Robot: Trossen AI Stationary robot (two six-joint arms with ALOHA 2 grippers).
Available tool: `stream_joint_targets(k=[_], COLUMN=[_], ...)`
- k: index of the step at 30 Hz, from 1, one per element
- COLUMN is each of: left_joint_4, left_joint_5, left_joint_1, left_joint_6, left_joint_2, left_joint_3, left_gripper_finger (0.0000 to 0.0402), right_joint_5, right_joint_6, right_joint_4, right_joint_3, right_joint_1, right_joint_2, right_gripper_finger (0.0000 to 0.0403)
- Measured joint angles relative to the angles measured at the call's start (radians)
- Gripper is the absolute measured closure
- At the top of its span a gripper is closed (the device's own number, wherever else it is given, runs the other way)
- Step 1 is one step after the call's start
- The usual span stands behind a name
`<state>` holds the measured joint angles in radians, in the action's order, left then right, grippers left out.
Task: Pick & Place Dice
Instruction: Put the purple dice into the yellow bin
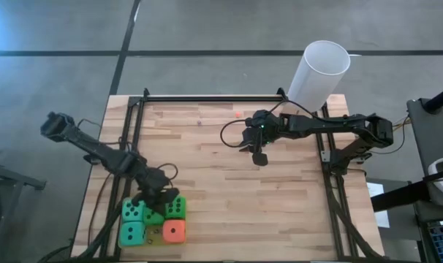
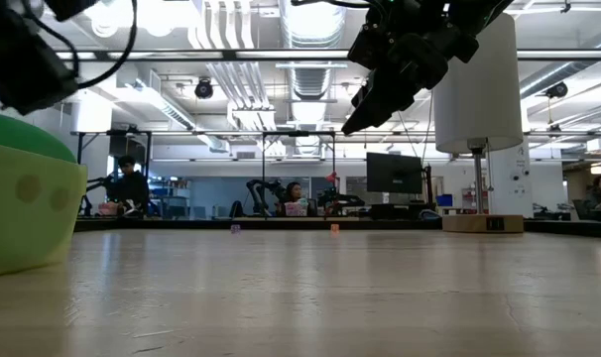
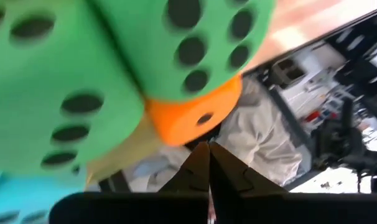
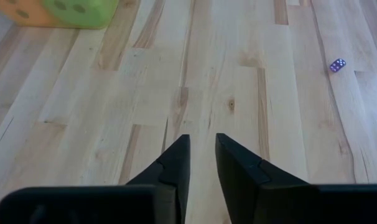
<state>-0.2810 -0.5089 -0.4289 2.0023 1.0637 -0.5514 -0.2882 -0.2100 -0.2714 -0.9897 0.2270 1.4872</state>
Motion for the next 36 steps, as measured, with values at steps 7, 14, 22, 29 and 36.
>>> stream_joint_targets(k=[7,14,22,29,36], left_joint_4=[0.010,0.023,0.070,0.075,0.075], left_joint_5=[0.102,0.395,0.753,0.883,0.906], left_joint_1=[0.099,0.199,0.225,0.226,0.226], left_joint_6=[-0.115,-0.201,-0.251,-0.248,-0.248], left_joint_2=[0.000,-0.005,-0.005,-0.005,-0.005], left_joint_3=[0.000,-0.010,-0.028,-0.028,-0.027], left_gripper_finger=[0.0400,0.0400,0.0390,0.0366,0.0343], right_joint_5=[0.000,0.000,0.000,0.000,0.000], right_joint_6=[0.000,0.000,0.000,0.000,0.000], right_joint_4=[0.000,0.000,0.000,0.000,0.000], right_joint_3=[0.000,0.000,0.000,0.000,0.000], right_joint_1=[0.000,0.000,0.000,0.000,0.000], right_joint_2=[0.000,0.000,0.000,0.000,0.000], right_gripper_finger=[0.0331,0.0318,0.0311,0.0324,0.0335])
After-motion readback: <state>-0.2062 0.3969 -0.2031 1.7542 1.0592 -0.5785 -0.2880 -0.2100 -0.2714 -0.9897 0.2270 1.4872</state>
